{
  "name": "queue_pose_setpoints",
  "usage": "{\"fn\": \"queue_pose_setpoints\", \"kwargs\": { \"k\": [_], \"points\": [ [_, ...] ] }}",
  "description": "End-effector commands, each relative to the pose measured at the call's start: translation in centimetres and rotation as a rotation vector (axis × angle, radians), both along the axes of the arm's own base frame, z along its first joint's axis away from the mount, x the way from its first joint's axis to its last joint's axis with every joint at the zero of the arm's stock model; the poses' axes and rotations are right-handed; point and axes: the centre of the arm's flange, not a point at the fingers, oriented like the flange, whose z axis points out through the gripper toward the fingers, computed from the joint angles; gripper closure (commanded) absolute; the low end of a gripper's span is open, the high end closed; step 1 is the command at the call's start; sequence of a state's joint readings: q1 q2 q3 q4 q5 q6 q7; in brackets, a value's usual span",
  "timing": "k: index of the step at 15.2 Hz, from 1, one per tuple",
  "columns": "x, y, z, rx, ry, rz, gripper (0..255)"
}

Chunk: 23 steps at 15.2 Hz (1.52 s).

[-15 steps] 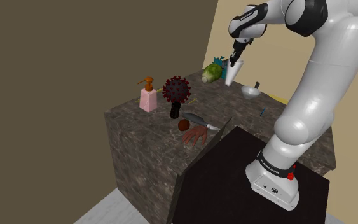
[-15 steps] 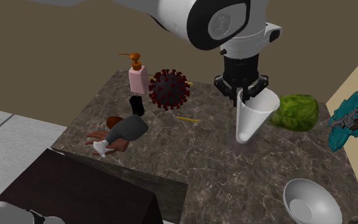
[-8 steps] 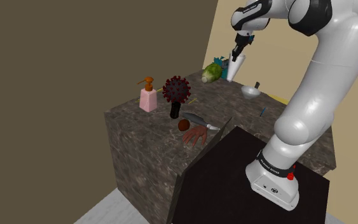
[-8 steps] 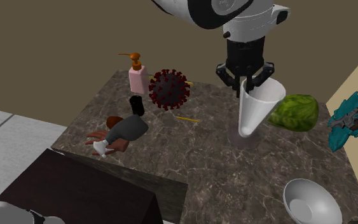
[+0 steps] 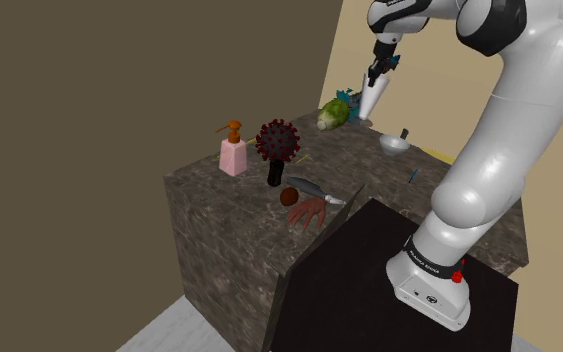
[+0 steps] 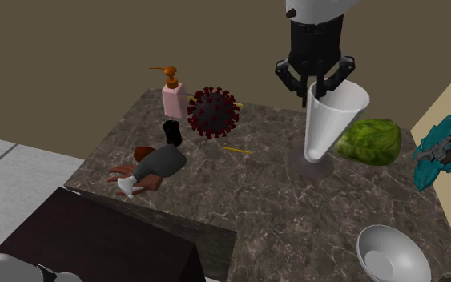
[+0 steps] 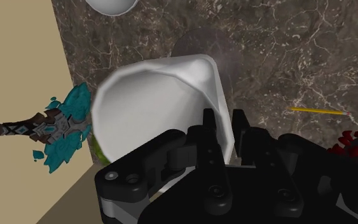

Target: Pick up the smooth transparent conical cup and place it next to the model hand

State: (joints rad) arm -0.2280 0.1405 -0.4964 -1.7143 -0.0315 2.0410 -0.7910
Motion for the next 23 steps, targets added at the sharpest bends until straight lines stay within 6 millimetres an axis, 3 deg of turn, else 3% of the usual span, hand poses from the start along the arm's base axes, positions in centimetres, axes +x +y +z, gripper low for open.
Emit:
{"fn": "queue_pose_setpoints", "kwargs": {
  "k": [1, 18, 23],
  "points": [
    [0.0, -0.1, 1.2, 0.0, 0.0, 0.0, 255],
    [0.0, -0.1, 9.7, 0.0, 0.0, 0.0, 255],
    [0.8, 6.5, 9.7, 0.0, 0.0, 0.0, 255]
  ]
}}
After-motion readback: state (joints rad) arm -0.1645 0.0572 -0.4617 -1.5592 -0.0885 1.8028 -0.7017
